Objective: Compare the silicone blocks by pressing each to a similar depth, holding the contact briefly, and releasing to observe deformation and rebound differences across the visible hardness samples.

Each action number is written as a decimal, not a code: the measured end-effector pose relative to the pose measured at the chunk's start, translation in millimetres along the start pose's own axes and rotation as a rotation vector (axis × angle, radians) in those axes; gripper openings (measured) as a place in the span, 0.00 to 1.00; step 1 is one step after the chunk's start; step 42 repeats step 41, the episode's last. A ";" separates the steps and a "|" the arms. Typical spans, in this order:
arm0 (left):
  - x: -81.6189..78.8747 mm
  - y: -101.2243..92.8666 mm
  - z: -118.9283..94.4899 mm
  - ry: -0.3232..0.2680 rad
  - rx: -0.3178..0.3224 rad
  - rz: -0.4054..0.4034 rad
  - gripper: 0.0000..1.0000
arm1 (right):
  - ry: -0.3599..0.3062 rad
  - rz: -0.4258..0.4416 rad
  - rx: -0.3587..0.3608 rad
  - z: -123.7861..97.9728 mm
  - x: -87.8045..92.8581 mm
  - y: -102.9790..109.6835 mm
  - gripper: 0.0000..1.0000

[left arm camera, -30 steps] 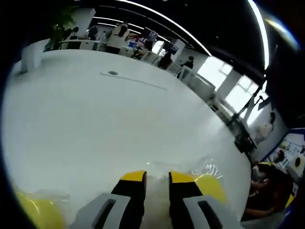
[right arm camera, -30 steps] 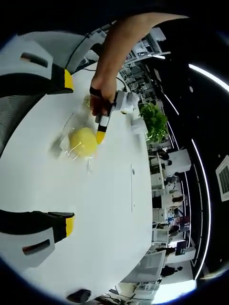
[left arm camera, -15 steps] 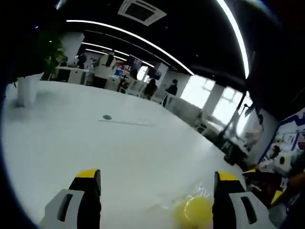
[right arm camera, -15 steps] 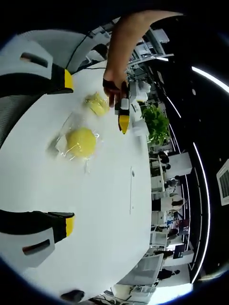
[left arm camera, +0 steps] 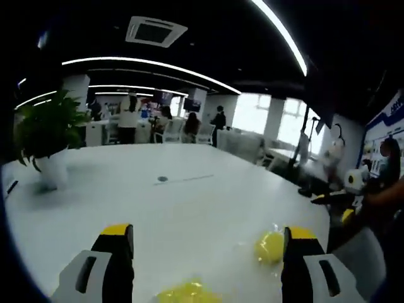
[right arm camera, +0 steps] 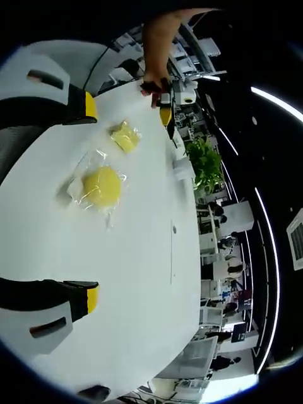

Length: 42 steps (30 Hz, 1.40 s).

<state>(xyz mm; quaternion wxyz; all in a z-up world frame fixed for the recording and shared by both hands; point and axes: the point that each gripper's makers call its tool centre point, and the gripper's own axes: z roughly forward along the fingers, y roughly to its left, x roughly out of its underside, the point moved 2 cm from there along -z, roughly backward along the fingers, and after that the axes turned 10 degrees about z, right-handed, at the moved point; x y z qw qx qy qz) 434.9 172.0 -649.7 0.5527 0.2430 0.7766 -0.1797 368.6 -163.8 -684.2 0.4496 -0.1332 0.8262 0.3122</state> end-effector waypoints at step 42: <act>75.7 23.6 -133.5 0.032 -0.131 -0.141 1.00 | 0.078 -0.045 0.120 -19.6 32.6 29.4 0.96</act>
